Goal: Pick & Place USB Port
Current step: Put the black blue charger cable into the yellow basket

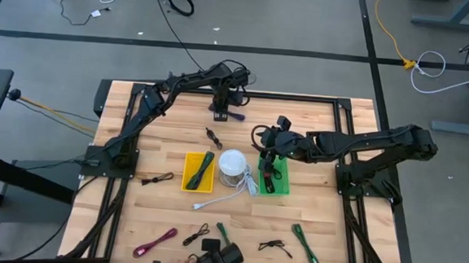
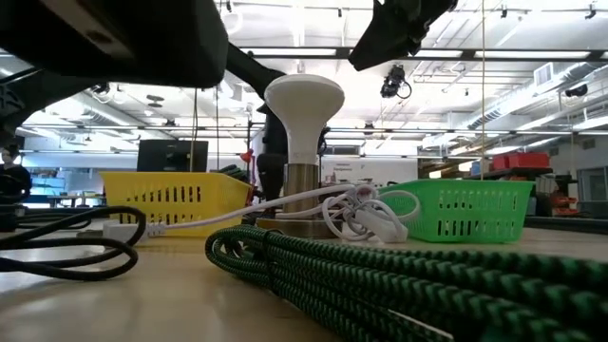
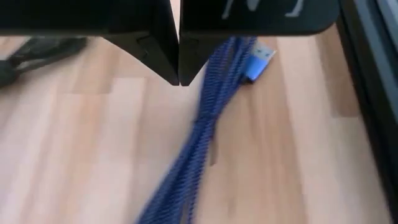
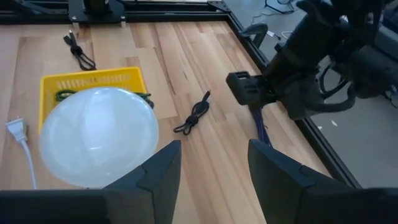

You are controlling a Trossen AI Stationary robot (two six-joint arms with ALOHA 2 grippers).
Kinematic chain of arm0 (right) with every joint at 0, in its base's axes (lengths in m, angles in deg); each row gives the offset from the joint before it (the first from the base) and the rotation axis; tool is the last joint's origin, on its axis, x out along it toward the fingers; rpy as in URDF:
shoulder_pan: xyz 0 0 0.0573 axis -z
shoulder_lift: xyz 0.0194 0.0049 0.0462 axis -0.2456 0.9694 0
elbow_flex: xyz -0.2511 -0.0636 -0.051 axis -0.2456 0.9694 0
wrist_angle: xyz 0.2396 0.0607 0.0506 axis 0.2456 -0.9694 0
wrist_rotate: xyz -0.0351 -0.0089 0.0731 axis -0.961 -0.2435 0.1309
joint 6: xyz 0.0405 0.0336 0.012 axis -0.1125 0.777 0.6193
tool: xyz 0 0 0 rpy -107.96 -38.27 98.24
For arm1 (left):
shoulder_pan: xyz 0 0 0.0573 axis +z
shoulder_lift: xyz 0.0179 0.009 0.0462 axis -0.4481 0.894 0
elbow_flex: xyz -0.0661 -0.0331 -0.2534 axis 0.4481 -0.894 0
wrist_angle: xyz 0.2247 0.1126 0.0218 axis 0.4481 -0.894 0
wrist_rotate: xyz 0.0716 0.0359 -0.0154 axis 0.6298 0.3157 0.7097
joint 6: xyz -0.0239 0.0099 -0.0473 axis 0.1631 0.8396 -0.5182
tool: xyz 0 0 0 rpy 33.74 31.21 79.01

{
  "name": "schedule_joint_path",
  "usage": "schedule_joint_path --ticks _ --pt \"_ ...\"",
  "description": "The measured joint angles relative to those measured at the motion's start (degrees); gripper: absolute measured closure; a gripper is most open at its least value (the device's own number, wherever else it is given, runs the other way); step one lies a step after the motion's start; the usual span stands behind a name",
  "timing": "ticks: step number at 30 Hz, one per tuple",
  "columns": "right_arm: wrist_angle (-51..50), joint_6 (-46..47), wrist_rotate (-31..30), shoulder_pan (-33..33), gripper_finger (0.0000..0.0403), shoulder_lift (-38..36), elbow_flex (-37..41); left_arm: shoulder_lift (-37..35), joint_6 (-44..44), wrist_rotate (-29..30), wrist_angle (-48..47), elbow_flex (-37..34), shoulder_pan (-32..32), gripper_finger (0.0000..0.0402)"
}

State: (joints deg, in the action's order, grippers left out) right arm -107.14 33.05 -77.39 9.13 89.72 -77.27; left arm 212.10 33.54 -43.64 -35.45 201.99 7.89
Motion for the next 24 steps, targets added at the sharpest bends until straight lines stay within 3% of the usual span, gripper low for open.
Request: schedule_joint_path --ticks 10,14,24 --pt "0.1 1.0 0.0 0.0 0.0214 0.0 0.0 -0.1 0.6 3.8 1.3 -0.1 -1.2 0.0385" --pt "0.0 1.2 0.1 0.0 0.0214 0.0 0.0 -0.2 0.7 7.3 2.5 0.0 -1.0 0.035" --pt "-0.3 1.6 0.1 0.0 0.0214 0.0 0.0 1.1 -0.4 5.3 4.6 0.1 0.4 0.0236"
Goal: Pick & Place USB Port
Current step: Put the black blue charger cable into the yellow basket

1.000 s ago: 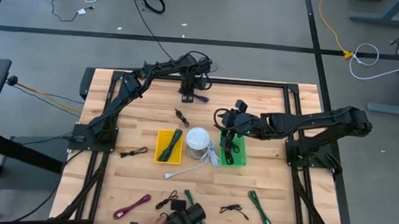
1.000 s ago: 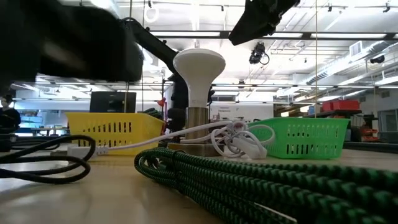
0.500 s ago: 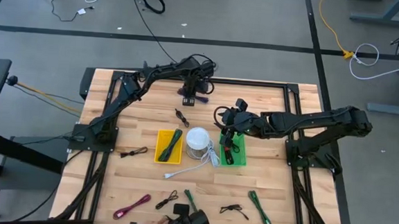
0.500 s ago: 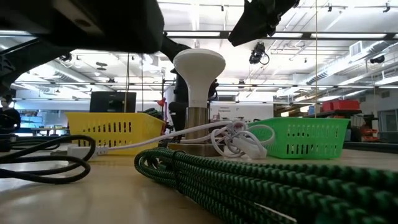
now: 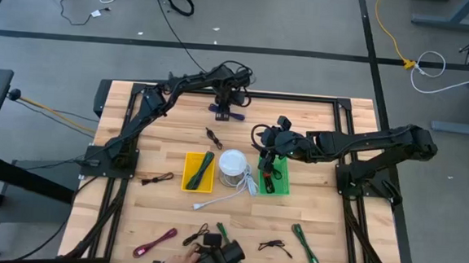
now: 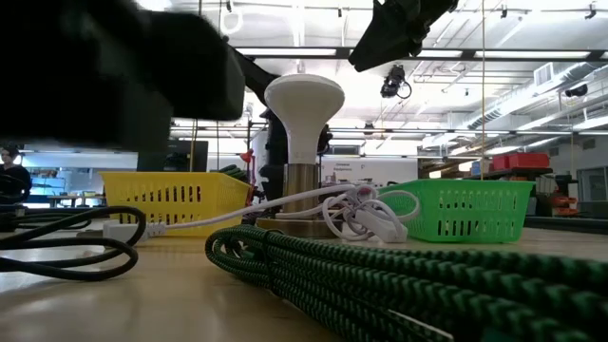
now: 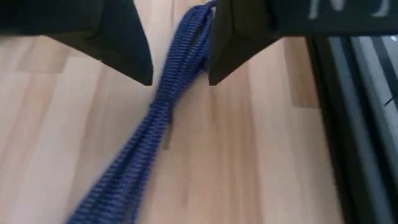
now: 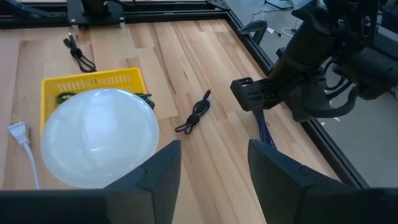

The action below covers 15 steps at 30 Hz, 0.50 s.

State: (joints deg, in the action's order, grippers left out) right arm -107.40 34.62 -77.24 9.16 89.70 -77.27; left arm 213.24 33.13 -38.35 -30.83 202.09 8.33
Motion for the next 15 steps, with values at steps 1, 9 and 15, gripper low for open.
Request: schedule_joint_path --ticks 1,9,15 --pt "0.0 0.0 0.0 0.0 0.0214 0.0 0.0 0.2 0.0 0.0 0.7 0.0 0.1 0.0229" --pt "0.3 0.2 0.0 0.0 0.0214 0.0 0.0 1.2 -1.9 -6.1 2.2 0.0 1.8 0.021" --pt "0.7 0.2 0.0 0.0 0.0214 0.0 0.0 1.7 -0.8 -12.2 1.6 0.1 3.2 0.0254"
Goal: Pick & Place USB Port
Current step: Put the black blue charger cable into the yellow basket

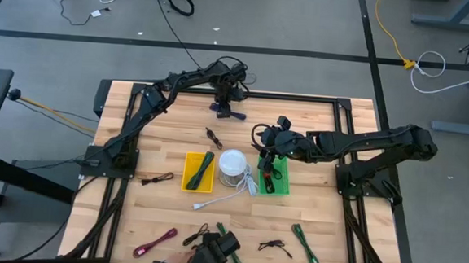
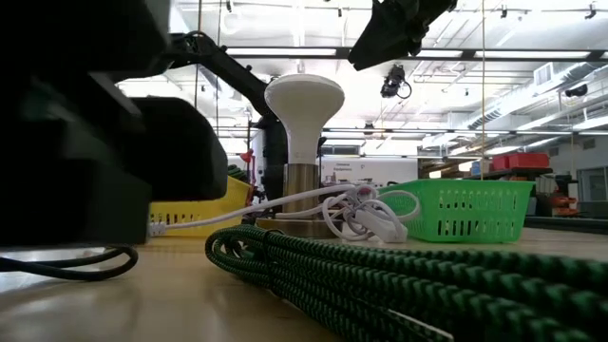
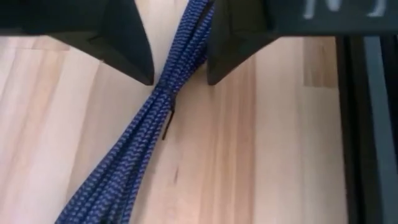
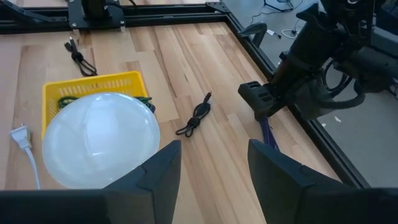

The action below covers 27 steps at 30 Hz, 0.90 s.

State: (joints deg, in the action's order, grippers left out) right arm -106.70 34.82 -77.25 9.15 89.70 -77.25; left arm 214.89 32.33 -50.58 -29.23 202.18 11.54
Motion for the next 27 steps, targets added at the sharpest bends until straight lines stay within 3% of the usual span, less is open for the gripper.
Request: schedule_joint_path --ticks 4,6,18,27 --pt "0.0 0.0 0.0 0.0 0.0214 0.0 0.0 0.1 0.6 0.9 0.0 0.0 0.3 0.0351" --pt "0.2 0.0 0.0 0.0 0.0214 0.3 0.0 0.1 0.9 1.4 -0.3 0.0 0.3 0.038" --pt "3.4 -3.9 -0.1 1.3 0.0214 5.7 0.0 -1.0 1.1 2.4 -7.5 0.0 0.2 0.0385" --pt "3.6 -4.7 -0.2 1.3 0.0214 3.9 0.0 -9.8 -4.8 -0.4 -16.0 0.1 1.5 0.0386"
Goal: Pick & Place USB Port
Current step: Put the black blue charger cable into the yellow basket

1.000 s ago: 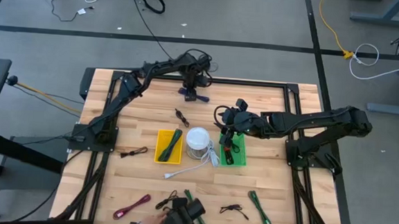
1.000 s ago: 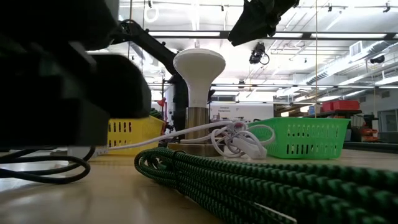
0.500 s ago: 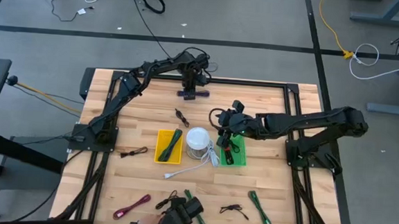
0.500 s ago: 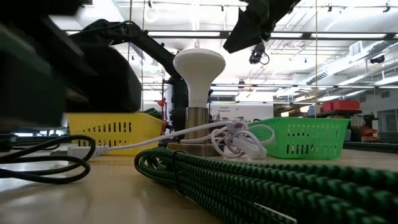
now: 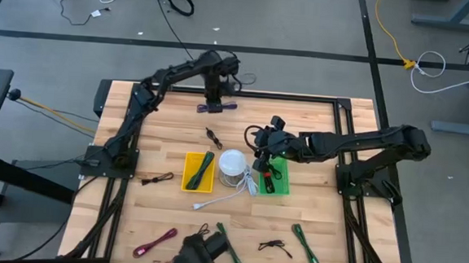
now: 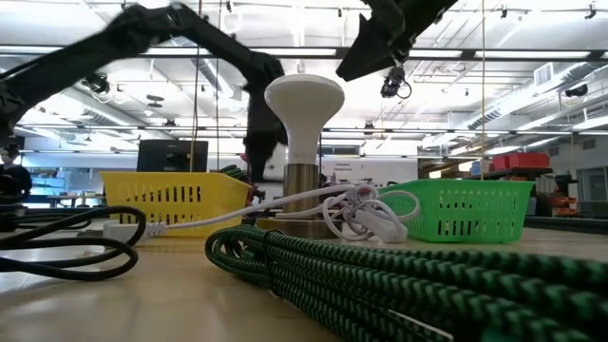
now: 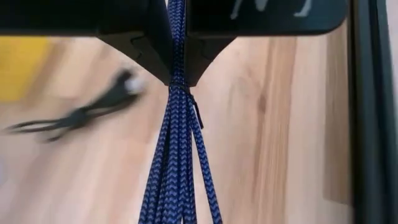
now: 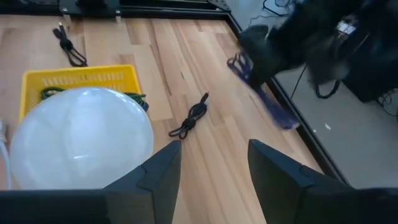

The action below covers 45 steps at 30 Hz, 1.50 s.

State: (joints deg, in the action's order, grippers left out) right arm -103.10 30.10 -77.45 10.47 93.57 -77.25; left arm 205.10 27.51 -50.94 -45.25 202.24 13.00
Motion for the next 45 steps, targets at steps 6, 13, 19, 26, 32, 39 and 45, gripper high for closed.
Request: schedule_joint_path --ticks 6,13,19,26,32,39,45 --pt "-1.0 -2.0 -0.7 0.0 0.0214 0.0 0.0 -11.3 -4.8 -9.0 -2.9 -4.0 0.7 0.0386" --pt "-1.9 -2.1 -4.9 0.0 0.0214 -2.1 0.0 -31.9 -17.5 -10.1 8.6 -24.1 -2.1 0.0386" --pt "-2.9 -2.4 -5.0 0.0 0.0214 -4.4 0.0 -50.2 -32.1 -11.0 22.3 -46.1 -9.2 0.0387" --pt "-2.2 -3.0 -6.5 0.0 0.0214 -5.1 0.0 -67.8 -53.9 -5.9 47.0 -69.5 -22.5 0.0387" --pt "-1.4 -3.0 -6.5 0.0 0.0214 -5.1 0.0 -75.6 -69.9 2.2 67.2 -86.6 -34.6 0.0387" --pt "-0.6 -3.0 -6.5 0.0 0.0214 -5.1 0.0 -76.0 -81.8 17.7 81.9 -95.9 -46.5 0.0387" --pt "-0.5 -3.0 -6.4 0.0 0.0214 -5.1 0.0 -75.9 -89.1 29.6 86.1 -98.6 -55.8 0.0387"
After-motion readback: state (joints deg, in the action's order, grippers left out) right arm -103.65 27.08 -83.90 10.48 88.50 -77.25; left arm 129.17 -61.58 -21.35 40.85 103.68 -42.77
